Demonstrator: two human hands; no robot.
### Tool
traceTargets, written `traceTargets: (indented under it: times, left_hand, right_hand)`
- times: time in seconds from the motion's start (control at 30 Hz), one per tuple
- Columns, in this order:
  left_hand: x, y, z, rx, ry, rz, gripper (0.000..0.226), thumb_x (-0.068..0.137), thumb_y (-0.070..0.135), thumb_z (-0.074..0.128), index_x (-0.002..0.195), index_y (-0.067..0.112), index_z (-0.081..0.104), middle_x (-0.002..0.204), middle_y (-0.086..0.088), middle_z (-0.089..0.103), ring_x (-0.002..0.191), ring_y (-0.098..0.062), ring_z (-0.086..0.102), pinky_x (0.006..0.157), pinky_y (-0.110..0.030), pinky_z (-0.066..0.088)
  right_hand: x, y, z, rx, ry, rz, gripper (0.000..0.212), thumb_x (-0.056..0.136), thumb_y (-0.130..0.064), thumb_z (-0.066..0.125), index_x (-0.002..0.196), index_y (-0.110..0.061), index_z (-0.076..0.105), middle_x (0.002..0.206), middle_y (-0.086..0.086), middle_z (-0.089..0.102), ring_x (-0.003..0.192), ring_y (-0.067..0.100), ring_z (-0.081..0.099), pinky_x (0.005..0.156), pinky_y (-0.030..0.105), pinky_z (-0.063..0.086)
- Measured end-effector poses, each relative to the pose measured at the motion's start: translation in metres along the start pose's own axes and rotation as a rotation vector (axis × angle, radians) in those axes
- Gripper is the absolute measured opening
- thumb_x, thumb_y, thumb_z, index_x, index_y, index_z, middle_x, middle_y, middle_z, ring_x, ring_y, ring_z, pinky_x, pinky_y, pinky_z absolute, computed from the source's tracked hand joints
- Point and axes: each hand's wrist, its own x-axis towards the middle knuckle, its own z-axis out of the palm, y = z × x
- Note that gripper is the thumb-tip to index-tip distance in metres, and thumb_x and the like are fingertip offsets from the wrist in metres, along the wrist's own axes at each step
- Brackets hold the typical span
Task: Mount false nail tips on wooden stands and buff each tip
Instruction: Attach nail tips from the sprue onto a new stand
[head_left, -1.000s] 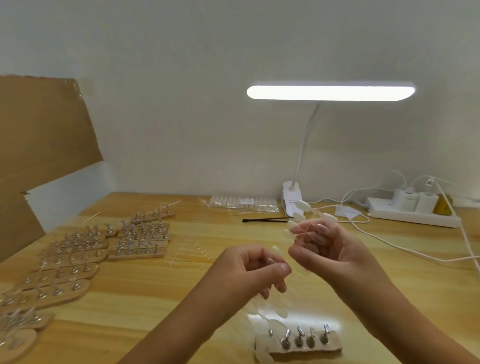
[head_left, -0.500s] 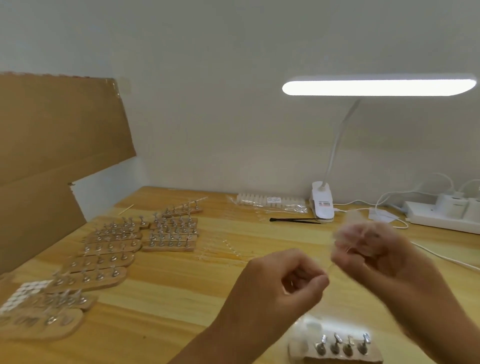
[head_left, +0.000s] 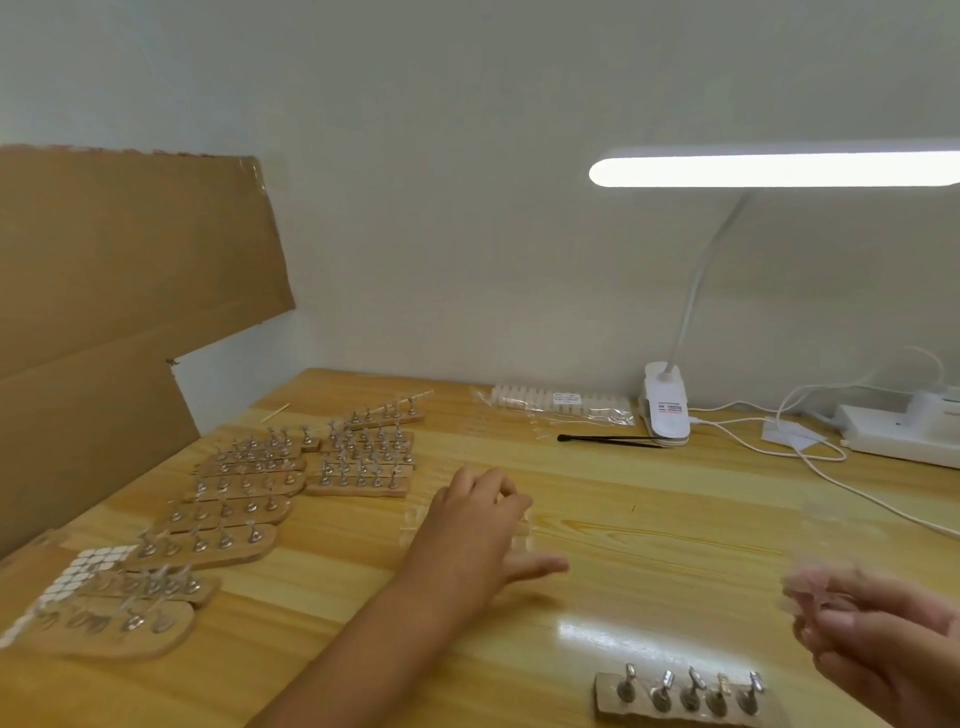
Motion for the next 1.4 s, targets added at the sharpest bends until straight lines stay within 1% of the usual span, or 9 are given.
traceTargets:
  times: [0.13, 0.3, 0.43, 0.57, 0.73, 0.87, 1.13, 1.27, 1.4]
  left_hand:
    - [-0.009, 0.026, -0.003, -0.361, -0.091, 0.14, 0.079, 0.073, 0.087, 0.03, 0.137, 0.043, 0.045, 0.127, 0.027, 0.042, 0.114, 0.013, 0.032, 0.1, -0.023, 0.036]
    - [-0.026, 0.039, -0.002, -0.461, -0.564, 0.309, 0.082, 0.07, 0.067, 0.067, 0.134, 0.062, 0.016, 0.123, 0.037, 0.033, 0.118, 0.014, 0.033, 0.095, -0.019, 0.036]
    - [-0.032, 0.053, 0.006, -0.543, -0.502, 0.278, 0.057, 0.079, 0.038, 0.061, 0.119, 0.061, 0.026, 0.107, 0.029, 0.044, 0.102, 0.004, 0.048, 0.084, -0.019, 0.045]
    - [-0.036, 0.079, 0.021, -0.661, -0.35, 0.327, 0.056, 0.088, 0.021, 0.06, 0.128, 0.049, 0.032, 0.109, 0.023, 0.052, 0.101, 0.006, 0.048, 0.083, -0.005, 0.035]
    - [-0.041, 0.085, 0.016, -0.812, -0.25, 0.304, 0.068, 0.077, 0.046, 0.072, 0.135, 0.049, 0.036, 0.125, 0.032, 0.048, 0.121, 0.003, 0.044, 0.096, -0.01, 0.036]
    - [-0.041, 0.091, 0.003, -1.334, -0.3, 0.049, 0.05, 0.064, 0.05, 0.079, 0.112, 0.041, 0.067, 0.108, 0.009, 0.07, 0.099, -0.006, 0.066, 0.082, -0.018, 0.051]
    - [-0.044, 0.101, 0.002, -1.45, -0.264, -0.074, 0.017, 0.068, 0.04, 0.076, 0.08, 0.028, 0.075, 0.078, 0.003, 0.072, 0.07, -0.004, 0.063, 0.067, -0.015, 0.051]
    - [-0.041, 0.093, 0.004, -1.594, -0.195, -0.216, 0.012, 0.069, 0.035, 0.083, 0.077, 0.027, 0.077, 0.079, 0.001, 0.072, 0.071, -0.005, 0.064, 0.067, -0.015, 0.052]
    - [-0.037, 0.088, 0.003, -1.739, -0.166, -0.332, 0.013, 0.063, 0.032, 0.077, 0.073, 0.024, 0.077, 0.082, -0.004, 0.072, 0.071, -0.008, 0.064, 0.064, -0.016, 0.054]
  right_hand:
    - [-0.009, -0.001, -0.01, -0.036, 0.043, -0.097, 0.06, 0.03, -0.006, 0.091, 0.086, -0.024, 0.08, 0.07, 0.012, 0.07, 0.057, 0.019, 0.07, 0.047, 0.024, 0.054]
    - [-0.023, -0.009, -0.006, -0.096, -0.003, -0.312, 0.043, 0.06, -0.002, 0.072, 0.093, -0.029, 0.076, 0.075, 0.015, 0.071, 0.062, 0.019, 0.068, 0.053, 0.022, 0.056]
    - [-0.026, -0.01, -0.007, -0.124, 0.032, -0.358, 0.035, 0.061, -0.009, 0.073, 0.093, -0.022, 0.078, 0.075, 0.009, 0.068, 0.062, 0.016, 0.065, 0.056, 0.02, 0.056]
    - [-0.031, -0.011, -0.006, -0.213, 0.05, -0.402, 0.04, 0.063, -0.021, 0.075, 0.103, -0.027, 0.076, 0.077, 0.002, 0.066, 0.067, 0.014, 0.062, 0.065, 0.019, 0.055]
    - [-0.035, -0.012, -0.003, -0.294, 0.021, -0.415, 0.044, 0.067, -0.026, 0.073, 0.11, -0.034, 0.074, 0.076, -0.001, 0.066, 0.067, 0.013, 0.06, 0.067, 0.022, 0.056]
    - [-0.04, -0.006, 0.008, -0.341, -0.126, -0.414, 0.045, 0.065, -0.02, 0.078, 0.106, -0.038, 0.071, 0.076, 0.005, 0.07, 0.066, 0.012, 0.063, 0.064, 0.019, 0.054]
    - [-0.037, 0.002, 0.006, -0.47, -0.202, -0.497, 0.037, 0.072, -0.05, 0.079, 0.105, -0.038, 0.068, 0.086, 0.004, 0.071, 0.075, 0.012, 0.066, 0.068, 0.02, 0.053]
    - [-0.037, -0.016, -0.023, -1.112, -0.08, -0.626, 0.048, 0.068, -0.079, 0.062, 0.103, -0.047, 0.058, 0.096, -0.014, 0.067, 0.084, 0.007, 0.063, 0.068, 0.015, 0.049]
    - [-0.04, -0.015, -0.046, -1.598, -0.288, -0.227, 0.071, 0.052, -0.097, 0.051, 0.112, -0.059, 0.042, 0.114, -0.029, 0.048, 0.104, -0.004, 0.048, 0.077, 0.016, 0.046]
